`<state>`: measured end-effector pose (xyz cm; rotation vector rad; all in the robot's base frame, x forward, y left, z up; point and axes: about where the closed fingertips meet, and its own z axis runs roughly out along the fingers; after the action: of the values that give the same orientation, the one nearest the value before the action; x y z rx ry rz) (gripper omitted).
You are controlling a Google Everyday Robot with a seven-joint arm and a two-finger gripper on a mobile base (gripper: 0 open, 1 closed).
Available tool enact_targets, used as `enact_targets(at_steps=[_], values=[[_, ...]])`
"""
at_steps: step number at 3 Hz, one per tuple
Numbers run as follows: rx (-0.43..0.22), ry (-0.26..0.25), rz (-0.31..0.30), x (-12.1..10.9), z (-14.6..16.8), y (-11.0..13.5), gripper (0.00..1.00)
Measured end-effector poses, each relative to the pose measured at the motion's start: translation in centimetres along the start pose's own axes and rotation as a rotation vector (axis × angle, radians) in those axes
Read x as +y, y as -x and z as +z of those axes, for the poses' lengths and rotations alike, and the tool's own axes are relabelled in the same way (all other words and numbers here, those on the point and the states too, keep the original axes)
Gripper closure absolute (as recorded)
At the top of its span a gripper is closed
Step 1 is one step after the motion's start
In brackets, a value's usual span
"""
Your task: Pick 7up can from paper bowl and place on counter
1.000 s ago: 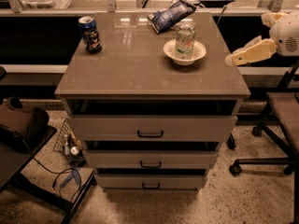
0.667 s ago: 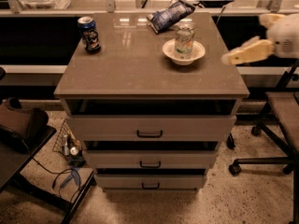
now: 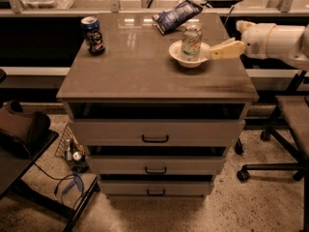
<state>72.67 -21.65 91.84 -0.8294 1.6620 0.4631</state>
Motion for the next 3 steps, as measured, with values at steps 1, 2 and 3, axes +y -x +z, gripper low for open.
enact_targets(at_steps=[1, 2, 3], values=[[-0.019, 0.0, 0.003, -1.5, 3.4, -1.1, 0.0], [-0.072, 0.025, 0.006, -1.7, 6.4, -0.7, 0.0], [-0.129, 0.057, 0.011, -1.6, 8.1, 0.4, 0.0]])
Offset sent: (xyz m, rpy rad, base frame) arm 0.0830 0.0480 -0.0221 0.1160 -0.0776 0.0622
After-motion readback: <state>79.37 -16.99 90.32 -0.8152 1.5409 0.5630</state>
